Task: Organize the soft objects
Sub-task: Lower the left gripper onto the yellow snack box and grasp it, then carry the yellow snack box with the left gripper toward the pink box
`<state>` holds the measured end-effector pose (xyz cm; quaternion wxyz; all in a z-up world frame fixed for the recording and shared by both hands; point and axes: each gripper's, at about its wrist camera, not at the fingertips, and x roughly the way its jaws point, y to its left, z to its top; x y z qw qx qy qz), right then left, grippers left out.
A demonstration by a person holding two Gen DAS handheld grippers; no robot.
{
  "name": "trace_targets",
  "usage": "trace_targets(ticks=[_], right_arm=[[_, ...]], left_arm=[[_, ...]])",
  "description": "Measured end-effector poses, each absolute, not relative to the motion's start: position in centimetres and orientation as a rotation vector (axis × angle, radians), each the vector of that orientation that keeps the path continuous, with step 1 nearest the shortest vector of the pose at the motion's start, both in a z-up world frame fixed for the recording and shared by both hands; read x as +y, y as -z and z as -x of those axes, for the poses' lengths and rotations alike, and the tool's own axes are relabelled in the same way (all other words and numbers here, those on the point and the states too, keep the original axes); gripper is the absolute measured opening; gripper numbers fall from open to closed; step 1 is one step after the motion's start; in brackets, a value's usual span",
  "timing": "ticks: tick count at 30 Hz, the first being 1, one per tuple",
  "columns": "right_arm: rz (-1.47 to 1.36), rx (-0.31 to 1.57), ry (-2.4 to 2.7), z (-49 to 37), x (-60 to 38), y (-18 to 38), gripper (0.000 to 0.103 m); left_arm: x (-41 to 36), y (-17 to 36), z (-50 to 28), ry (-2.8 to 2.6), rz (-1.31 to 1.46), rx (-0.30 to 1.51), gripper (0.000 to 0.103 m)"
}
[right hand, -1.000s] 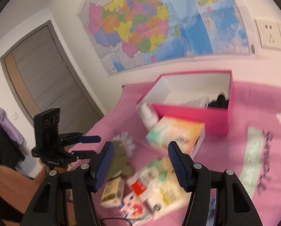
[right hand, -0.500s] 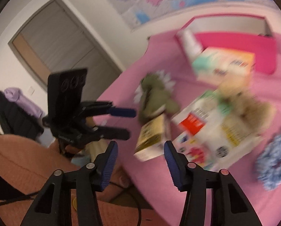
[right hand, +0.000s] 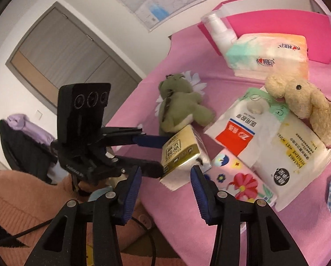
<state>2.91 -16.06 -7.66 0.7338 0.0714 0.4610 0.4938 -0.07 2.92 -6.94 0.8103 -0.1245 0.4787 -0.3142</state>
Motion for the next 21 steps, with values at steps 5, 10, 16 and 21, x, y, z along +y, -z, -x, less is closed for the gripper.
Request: trace_targets(ticks=[5, 10, 16, 21], right_arm=[[-0.202, 0.987, -1.048, -4.1, -16.9, 7.4, 0.047], [-0.209, 0.971, -0.989, -5.3, -17.7, 7.2, 0.047], [-0.162, 0.967, -0.949, -6.2, -17.1, 7.5, 0.033], [-0.158, 0.953, -0.943, -5.9, -17.6, 7.0, 0.032]], left_arm=[[2.4, 6.9, -0.2, 0.689, 0.274, 1.018, 0.064], [2.7, 7.0, -0.4, 0.658, 0.274, 1.029, 0.044], [3.1, 6.3, -0.2, 0.644, 0.280, 1.009, 0.043], [2.5, 4.8, 0.3, 0.658, 0.261, 0.974, 0.043]])
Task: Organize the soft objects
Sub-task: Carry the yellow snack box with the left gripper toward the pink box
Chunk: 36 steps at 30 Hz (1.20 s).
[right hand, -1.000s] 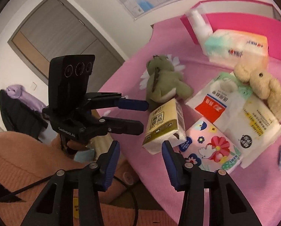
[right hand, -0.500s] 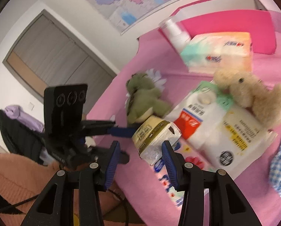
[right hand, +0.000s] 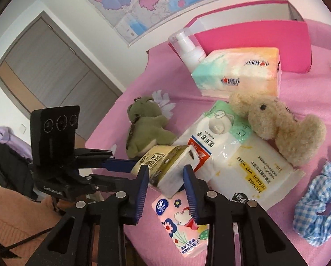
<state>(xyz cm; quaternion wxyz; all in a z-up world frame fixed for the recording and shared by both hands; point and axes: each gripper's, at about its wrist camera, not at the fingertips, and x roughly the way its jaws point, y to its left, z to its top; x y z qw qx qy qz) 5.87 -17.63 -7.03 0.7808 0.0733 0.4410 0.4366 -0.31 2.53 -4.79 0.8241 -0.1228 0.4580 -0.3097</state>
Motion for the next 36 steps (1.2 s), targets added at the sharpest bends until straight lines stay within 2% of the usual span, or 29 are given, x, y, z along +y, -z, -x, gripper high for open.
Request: trace_targets(ticks=[19, 29, 36], right_arm=[[-0.151, 0.707, -0.929, -9.3, -19.1, -1.4, 0.032], [-0.177, 0.610, -0.912, -14.7, -18.3, -5.4, 0.032], [-0.211, 0.623, -0.911, -19.8, -16.5, -5.8, 0.032]], left_arm=[[0.8, -4.9, -4.9, 0.596, 0.105, 0.722, 0.043], [1.3, -8.7, -10.1, 0.533, 0.065, 0.671, 0.043], [1.6, -9.1, -14.1, 0.438, 0.015, 0.682, 0.043]])
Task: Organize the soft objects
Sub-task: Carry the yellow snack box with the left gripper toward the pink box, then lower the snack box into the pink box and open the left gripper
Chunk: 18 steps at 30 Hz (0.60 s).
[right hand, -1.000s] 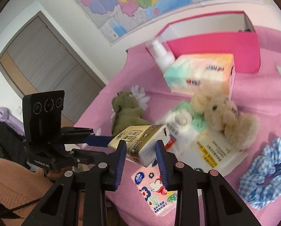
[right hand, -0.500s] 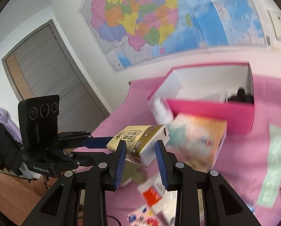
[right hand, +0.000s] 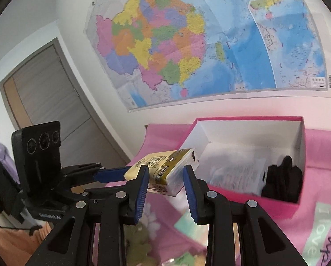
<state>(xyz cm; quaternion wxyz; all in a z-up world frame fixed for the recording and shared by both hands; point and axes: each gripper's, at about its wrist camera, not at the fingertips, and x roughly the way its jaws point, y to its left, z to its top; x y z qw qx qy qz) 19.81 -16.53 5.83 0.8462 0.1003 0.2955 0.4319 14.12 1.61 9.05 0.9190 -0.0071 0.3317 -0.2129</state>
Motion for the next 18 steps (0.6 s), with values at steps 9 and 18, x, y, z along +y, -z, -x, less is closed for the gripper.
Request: trace_targets(ticks=[9, 18], right_arm=[[-0.240, 0.721, -0.884, -25.2, -14.3, -3.1, 0.032], [-0.239, 0.823, -0.835, -28.9, -12.1, 0.6, 0.033]], left_arm=[[3.1, -6.8, -19.0, 0.368, 0.018, 0.772, 0.043], [4.0, -3.9, -22.1, 0.287, 0.037, 0.845, 0.043]])
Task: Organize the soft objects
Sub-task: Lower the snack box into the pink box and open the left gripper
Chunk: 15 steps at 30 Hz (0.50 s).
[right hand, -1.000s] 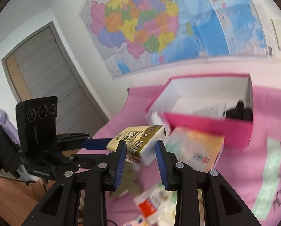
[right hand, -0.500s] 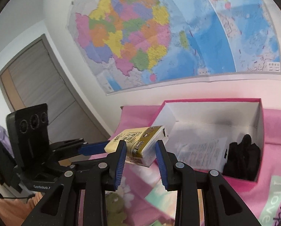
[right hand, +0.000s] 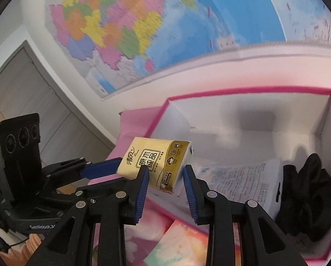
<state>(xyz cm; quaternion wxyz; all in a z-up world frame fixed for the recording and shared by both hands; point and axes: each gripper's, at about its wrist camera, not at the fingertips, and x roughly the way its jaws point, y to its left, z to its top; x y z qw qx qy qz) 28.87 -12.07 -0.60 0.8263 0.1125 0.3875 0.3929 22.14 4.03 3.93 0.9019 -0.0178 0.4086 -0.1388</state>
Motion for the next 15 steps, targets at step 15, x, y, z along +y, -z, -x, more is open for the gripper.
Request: trace_targets(ticks=[15], right_arm=[[-0.223, 0.779, -0.835, -23.4, -16.0, -0.6, 0.044]], left_arm=[[8.2, -5.9, -16.5, 0.276, 0.111, 0.733, 0.043]])
